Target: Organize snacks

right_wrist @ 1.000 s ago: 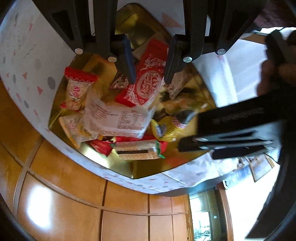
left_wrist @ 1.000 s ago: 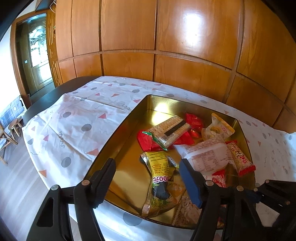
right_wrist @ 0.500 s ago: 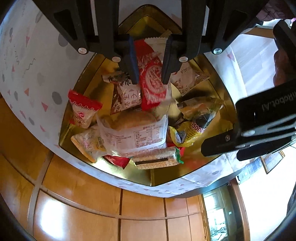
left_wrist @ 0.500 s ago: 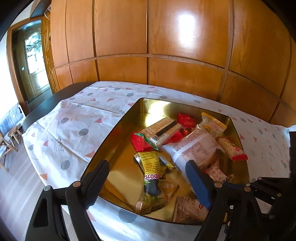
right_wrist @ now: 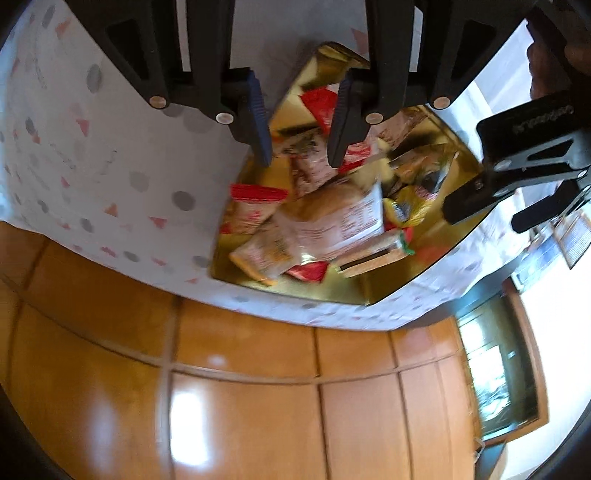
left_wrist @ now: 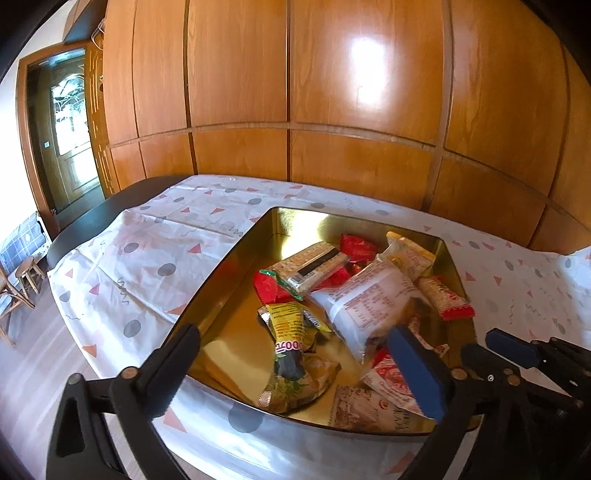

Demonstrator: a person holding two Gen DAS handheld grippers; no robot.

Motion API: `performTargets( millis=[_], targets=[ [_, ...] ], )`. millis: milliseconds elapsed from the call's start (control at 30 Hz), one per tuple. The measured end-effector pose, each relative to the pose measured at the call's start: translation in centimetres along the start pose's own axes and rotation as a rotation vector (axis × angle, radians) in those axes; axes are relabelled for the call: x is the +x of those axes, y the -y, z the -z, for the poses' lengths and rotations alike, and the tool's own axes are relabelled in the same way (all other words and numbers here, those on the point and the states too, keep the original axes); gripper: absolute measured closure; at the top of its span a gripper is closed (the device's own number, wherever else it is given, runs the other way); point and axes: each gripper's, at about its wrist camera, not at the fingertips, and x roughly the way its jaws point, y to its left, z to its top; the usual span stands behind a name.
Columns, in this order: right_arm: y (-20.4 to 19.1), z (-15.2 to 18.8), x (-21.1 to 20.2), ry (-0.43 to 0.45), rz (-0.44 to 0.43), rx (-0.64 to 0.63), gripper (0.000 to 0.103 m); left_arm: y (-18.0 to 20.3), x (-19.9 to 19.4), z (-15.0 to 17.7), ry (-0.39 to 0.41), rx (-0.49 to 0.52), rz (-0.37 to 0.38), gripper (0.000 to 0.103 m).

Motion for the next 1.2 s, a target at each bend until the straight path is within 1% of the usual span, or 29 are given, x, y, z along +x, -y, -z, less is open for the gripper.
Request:
performTargets(
  millis=[133,267,600,900,1200],
  targets=[
    [0.38,0.32,-0.26,0.004,0.036,0.018,0.071,0.45,-0.34,0.03,-0.006,-0.011,0.018,0.0],
    [0.41,0.63,-0.58,0.013,0.05,0.019,0.071,0.9,-0.37,0.2,-0.017,-0.007,0.013,0.0],
    [-0.05,0.9,-0.72,0.015,0.053,0.013,0.071,0.91,-0.71,0.23,-0.005,-0.021,0.022,0.0],
    [-0.13,0.88,-0.87,0.024,0.052,0.013,0.071,0.84,-0.9,0.35,0.006,-0.017,-0.023,0.0],
    [-0.44,0.84,-1.0,0.03,0.051,0.003,0.071,0.55,-0.74,0.35,0.003,-0.024,-0.029,0.0]
  ],
)
